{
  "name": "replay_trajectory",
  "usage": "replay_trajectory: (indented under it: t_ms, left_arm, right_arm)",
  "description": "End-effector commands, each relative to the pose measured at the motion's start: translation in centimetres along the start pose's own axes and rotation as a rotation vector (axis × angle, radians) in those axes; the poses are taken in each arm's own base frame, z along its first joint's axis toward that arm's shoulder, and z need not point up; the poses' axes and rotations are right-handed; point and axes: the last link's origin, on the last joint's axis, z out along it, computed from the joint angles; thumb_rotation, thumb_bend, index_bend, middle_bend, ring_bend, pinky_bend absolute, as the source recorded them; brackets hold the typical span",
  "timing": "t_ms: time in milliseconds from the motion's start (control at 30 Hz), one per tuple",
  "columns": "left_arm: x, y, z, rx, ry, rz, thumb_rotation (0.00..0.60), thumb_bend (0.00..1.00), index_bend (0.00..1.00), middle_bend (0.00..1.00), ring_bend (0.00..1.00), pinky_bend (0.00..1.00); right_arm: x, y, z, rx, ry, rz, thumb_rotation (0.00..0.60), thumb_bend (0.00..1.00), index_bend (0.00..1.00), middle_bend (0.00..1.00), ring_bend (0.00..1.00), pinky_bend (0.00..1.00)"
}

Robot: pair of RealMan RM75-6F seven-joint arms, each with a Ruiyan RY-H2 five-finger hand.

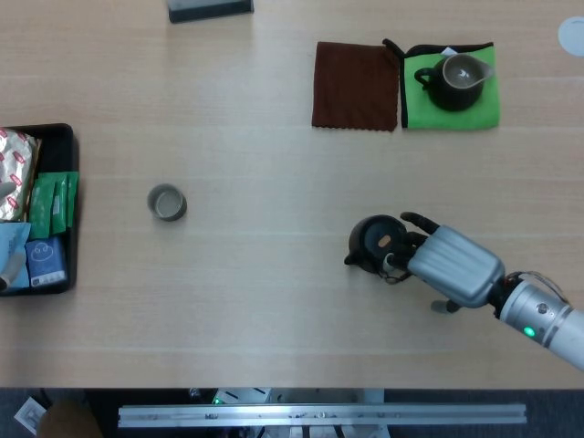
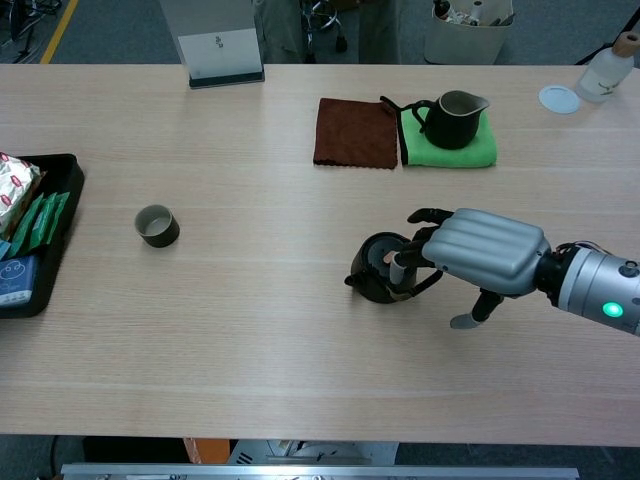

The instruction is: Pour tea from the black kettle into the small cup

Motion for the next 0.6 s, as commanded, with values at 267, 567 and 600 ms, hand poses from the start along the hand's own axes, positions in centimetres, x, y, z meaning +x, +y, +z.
replay_trajectory:
  t_ms: [267,567,600]
  left_arm:
    - [0.0,-0.3,-0.1,0.003,-0.002,0.000,0.600,0.27,0.19,0.09,0.08,0.06]
    - [-0.1,-0.4,-0.1,0.002,-0.002,0.001,0.600,0.27,0.19,0.09,0.08,0.06]
    - [-0.1,-0.4,-0.1,0.002,-0.002,0.001,0.600,0.27,0.19,0.09,0.08,0.06]
  right_arm:
    - [-0.6,-0.2,-0.5,-0.009,-0.026,-0.003,0.600,0.00,0.36,0.39,0.32,0.10]
    - [-1.1,0.2,-0.5,-0.027,-0.049,0.000,0.600,0.00,0.38,0.40,0.33,0.10]
    - [-1.2,0.2,-0.4,-0.027,-0.052,-0.001,0.600,0.00,0.38,0.40,0.33,0.10]
